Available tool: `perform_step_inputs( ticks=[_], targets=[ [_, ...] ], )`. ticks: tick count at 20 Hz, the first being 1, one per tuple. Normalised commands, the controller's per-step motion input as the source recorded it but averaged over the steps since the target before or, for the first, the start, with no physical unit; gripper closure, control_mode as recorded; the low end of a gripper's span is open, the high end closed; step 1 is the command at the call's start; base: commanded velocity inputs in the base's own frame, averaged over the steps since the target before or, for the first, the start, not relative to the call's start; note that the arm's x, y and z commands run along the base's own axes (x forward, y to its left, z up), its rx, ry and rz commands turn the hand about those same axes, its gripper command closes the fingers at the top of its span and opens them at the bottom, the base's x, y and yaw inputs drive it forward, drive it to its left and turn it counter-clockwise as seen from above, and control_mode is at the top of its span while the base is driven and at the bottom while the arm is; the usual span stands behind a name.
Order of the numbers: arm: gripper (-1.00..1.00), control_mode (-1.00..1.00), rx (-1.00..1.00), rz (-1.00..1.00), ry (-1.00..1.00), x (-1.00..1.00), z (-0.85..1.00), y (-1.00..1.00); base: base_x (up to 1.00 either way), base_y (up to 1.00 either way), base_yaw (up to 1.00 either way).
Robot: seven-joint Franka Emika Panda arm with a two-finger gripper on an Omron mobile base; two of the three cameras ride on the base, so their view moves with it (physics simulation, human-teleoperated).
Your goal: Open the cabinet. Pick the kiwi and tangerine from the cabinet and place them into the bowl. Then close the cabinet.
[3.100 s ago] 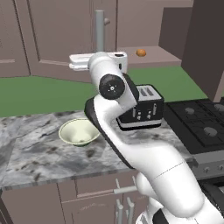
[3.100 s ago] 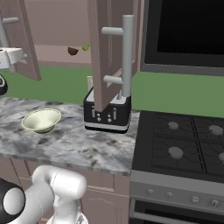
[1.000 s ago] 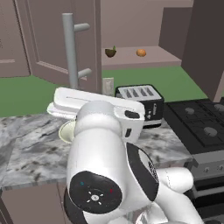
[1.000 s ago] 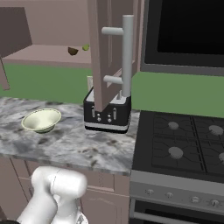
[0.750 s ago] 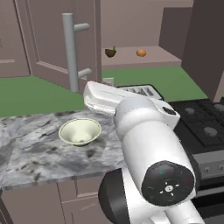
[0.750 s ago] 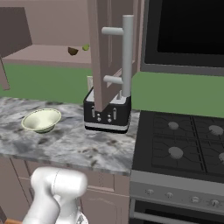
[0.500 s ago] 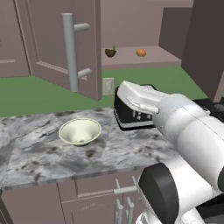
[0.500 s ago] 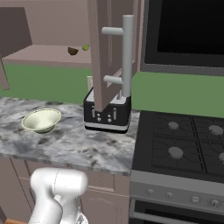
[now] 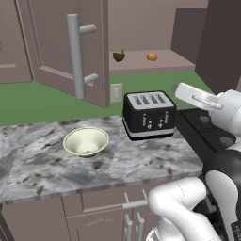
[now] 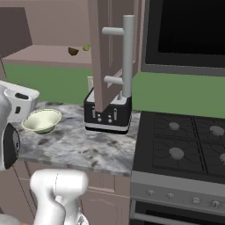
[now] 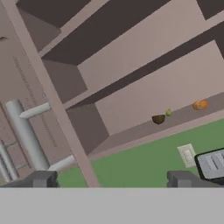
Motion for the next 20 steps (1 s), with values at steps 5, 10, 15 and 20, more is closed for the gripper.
perform_step_inputs(
  ticks=[5,10,15,20],
  targets=[
    [-1.0,-1.0,0.13,0.01,0.0,1.0,-0.32,0.01,0.0,0.0,0.0],
    [-1.0,-1.0,0.06,0.0,0.0,1.0,-0.38,0.17,0.0,0.0,0.0],
    [-1.0,-1.0,0.08,0.0,0.04,0.77,-0.07,0.04,0.0,0.0,0.0],
    [-1.0,-1.0,0.06,0.04,0.34,0.4,0.21,0.07,0.0,0.0,0.0]
  ],
)
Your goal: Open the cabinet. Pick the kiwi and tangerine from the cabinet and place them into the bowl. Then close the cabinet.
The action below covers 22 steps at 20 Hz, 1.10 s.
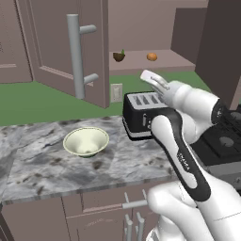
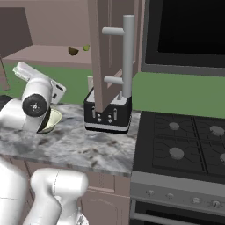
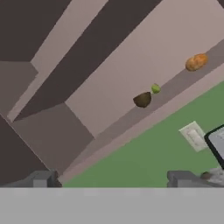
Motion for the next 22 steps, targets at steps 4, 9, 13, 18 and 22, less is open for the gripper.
perform_step_inputs(
  ticks=[4,9,13,18,22],
  targets=[
    [-1.0,-1.0,0.0,0.16,0.43,0.08,0.16,0.28,0.0,0.0,0.0],
    [-1.0,-1.0,0.0,0.21,0.14,0.0,-0.01,0.44,0.0,0.0,0.0],
    [-1.0,-1.0,0.04,0.0,0.0,0.0,-0.05,0.06,0.0,0.0,0.0],
    [-1.0,-1.0,0.07,0.05,0.0,0.11,-0.25,0.3,0.0,0.0,0.0],
    [-1.0,-1.0,0.1,0.08,0.0,0.35,-0.31,0.4,0.0,0.0,0.0]
  ],
)
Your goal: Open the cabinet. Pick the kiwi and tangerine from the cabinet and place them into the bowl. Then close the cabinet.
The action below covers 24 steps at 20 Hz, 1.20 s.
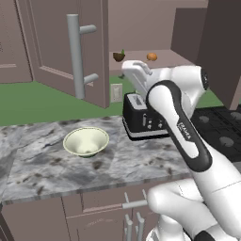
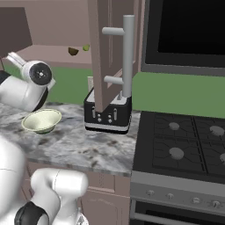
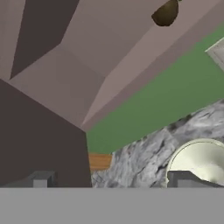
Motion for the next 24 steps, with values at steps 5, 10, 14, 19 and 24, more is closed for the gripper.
perform_step_inputs(
  ticks=[5,10,14,19,24],
  targets=[
    [-1.0,-1.0,0.16,0.09,0.07,0.4,-0.14,0.38,0.0,0.0,0.0],
    [-1.0,-1.0,0.23,0.19,0.25,0.22,0.0,0.26,0.0,0.0,0.0],
    [-1.0,-1.0,0.06,0.27,0.21,0.0,0.0,0.45,0.0,0.0,0.0],
    [-1.0,-1.0,0.0,0.19,0.03,0.0,-0.03,0.76,0.0,0.0,0.0],
    [-1.0,-1.0,0.0,0.14,0.0,0.0,-0.12,0.98,0.0,0.0,0.0]
  ],
)
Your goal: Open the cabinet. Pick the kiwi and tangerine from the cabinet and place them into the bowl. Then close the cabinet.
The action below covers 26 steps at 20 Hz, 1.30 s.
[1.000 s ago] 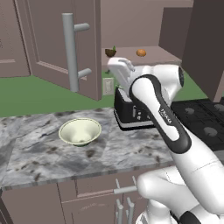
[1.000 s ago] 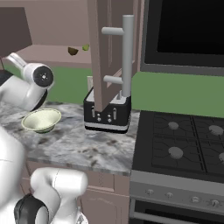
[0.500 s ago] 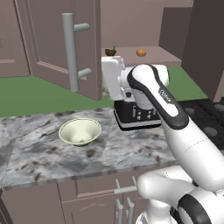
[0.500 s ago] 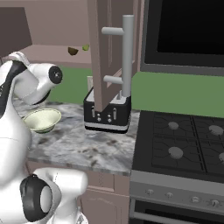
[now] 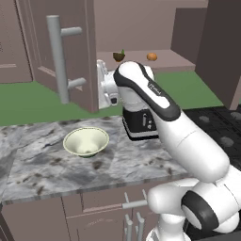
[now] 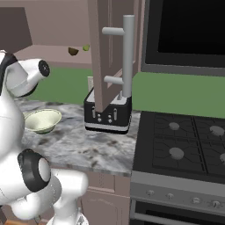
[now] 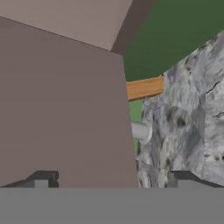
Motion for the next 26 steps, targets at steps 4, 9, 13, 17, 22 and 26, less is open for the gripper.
perform_step_inputs(
  ticks=[4,9,13,17,22,26],
  targets=[
    [-1.0,-1.0,0.05,0.09,0.0,0.0,-0.26,1.0,0.0,0.0,0.0],
    [-1.0,-1.0,0.07,0.02,0.02,0.0,-0.15,0.43,0.0,0.0,0.0],
    [-1.0,-1.0,0.05,0.0,0.01,0.03,-0.1,0.14,0.0,0.0,0.0],
    [-1.0,-1.0,0.02,0.0,0.01,0.11,0.04,-0.07,0.0,0.0,0.0],
    [-1.0,-1.0,0.04,-0.01,0.0,-0.17,0.43,-0.78,0.0,0.0,0.0],
    [-1.0,-1.0,-0.02,-0.02,0.0,-0.23,0.35,-0.82,0.0,0.0,0.0]
  ],
)
